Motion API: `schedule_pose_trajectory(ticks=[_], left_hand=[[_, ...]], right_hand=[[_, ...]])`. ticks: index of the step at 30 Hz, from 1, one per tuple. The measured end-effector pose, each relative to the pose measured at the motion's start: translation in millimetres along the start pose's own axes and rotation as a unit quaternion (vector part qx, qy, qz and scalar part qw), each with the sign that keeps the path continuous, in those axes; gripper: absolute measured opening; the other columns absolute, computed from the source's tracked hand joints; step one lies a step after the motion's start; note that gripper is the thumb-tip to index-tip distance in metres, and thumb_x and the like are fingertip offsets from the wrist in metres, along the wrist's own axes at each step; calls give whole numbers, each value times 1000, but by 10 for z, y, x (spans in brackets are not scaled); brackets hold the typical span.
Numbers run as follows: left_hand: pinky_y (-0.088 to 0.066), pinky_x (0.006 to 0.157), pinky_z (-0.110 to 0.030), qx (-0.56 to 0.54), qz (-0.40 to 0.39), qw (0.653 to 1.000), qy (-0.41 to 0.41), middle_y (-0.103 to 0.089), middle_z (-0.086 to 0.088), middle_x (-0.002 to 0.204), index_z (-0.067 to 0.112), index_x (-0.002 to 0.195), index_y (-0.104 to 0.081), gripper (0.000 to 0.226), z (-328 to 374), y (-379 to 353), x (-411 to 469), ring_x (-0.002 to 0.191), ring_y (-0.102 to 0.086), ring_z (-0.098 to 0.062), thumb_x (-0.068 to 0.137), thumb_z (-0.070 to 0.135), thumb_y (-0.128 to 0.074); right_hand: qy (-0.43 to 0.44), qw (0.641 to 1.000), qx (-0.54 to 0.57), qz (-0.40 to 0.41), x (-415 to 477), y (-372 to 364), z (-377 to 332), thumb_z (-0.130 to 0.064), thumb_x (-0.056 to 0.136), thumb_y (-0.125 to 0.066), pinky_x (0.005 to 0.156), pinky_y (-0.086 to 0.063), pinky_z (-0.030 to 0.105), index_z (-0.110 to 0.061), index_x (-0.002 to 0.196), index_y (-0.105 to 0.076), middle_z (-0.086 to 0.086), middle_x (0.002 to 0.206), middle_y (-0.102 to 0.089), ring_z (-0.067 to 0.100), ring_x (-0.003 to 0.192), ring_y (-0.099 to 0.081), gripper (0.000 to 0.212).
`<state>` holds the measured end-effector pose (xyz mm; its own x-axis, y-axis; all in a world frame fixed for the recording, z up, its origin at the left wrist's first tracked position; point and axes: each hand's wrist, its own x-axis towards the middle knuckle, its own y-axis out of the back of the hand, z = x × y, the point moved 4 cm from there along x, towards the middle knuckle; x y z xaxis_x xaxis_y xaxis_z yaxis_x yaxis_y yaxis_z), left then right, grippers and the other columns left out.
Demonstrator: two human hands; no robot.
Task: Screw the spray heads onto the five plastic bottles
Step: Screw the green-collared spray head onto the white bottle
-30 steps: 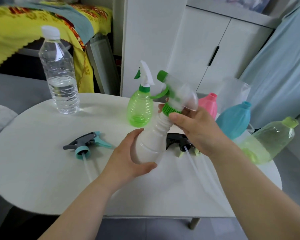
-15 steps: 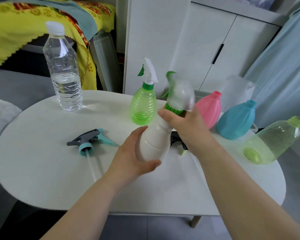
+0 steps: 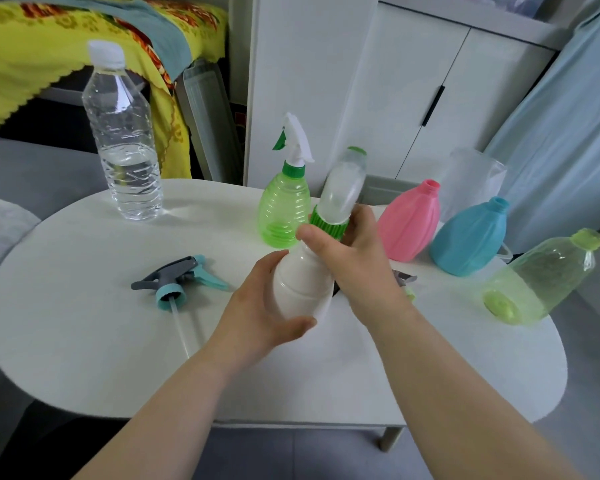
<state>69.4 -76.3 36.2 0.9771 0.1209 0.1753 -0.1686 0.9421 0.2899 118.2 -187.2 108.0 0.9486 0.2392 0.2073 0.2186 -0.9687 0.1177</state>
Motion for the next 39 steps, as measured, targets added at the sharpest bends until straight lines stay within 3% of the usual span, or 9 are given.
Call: schedule_pose_trajectory(ticks=[5, 9, 13, 20, 22, 26, 31, 36, 39], left_hand=[[-40, 66, -5, -18, 2, 1000, 5, -49, 31, 98, 58, 95, -33, 72, -24, 24, 13, 89, -50, 12, 56, 19, -79], [-37, 62, 3, -22, 0, 1000, 6, -48, 33, 96, 58, 94, -33, 73, -33, 20, 25, 83, -48, 20, 56, 17, -79], [-41, 65, -5, -17, -3, 1000, 7, -50, 33, 97, 60, 96, -33, 74, -49, 19, 20, 87, -50, 15, 55, 20, -80], [-40, 62, 1, -28, -3, 1000, 1, -53, 30, 98, 60, 95, -36, 74, -94, 25, 30, 85, -50, 21, 55, 16, -81], [-41, 64, 0, -30, -3, 1000, 2, -52, 30, 99, 61, 96, -36, 75, -92, 20, 26, 87, -50, 21, 55, 17, -81], [-41, 66, 0, -16, 6, 1000, 0, -51, 31, 99, 59, 96, -33, 73, -75, 5, 15, 88, -48, 23, 55, 21, -80], [-41, 67, -2, -5, 19, 1000, 7, -49, 31, 100, 51, 105, -32, 75, -87, -14, 0, 90, -46, 20, 54, 26, -80], [-30, 70, 8, 18, -5, 1000, -5, -39, 37, 104, 58, 101, -25, 82, -75, -9, -3, 92, -35, 31, 51, 28, -82], [-33, 73, 1, 16, 3, 1000, 1, -37, 37, 105, 59, 101, -26, 81, -84, -8, -13, 94, -43, 14, 52, 27, -82]], right_hand=[[5, 991, 80, -103, -19, 13, 0, -20, 71, -53, 74, -48, 13, -32, 101, -54, -19, 93, -66, -7, 83, -61, 31], [34, 995, 76, -59, -3, 60, -65, -8, 78, -63, 66, -47, 9, -27, 84, -60, -17, 74, -70, -7, 74, -63, 20], [50, 997, -12, 51, -28, 12, -61, -15, 67, -76, 61, -44, 9, -29, 76, -43, -10, 76, -54, -7, 63, -54, 37], [21, 995, 60, -72, -83, -76, -26, -26, 71, -55, 71, -47, 14, -27, 96, -57, -16, 81, -63, -2, 77, -59, 26], [25, 997, 55, -52, -61, -48, -54, -22, 74, -63, 73, -48, 18, -28, 87, -58, -14, 78, -63, 1, 76, -60, 16], [43, 997, -28, 61, -46, -68, -66, -19, 68, -75, 61, -43, 5, -32, 79, -41, -13, 79, -52, -14, 64, -52, 38], [25, 999, 15, -17, -82, -182, -27, -23, 76, -67, 66, -46, 6, -31, 93, -50, -10, 88, -63, -6, 74, -59, 25], [24, 999, -7, 40, -7, -106, -57, -20, 71, -72, 76, -49, 23, -24, 87, -50, 13, 104, -65, 19, 89, -62, 28], [18, 999, -14, 22, 1, -108, -47, -26, 69, -73, 67, -47, 11, -28, 88, -46, 6, 103, -64, 9, 83, -60, 32]])
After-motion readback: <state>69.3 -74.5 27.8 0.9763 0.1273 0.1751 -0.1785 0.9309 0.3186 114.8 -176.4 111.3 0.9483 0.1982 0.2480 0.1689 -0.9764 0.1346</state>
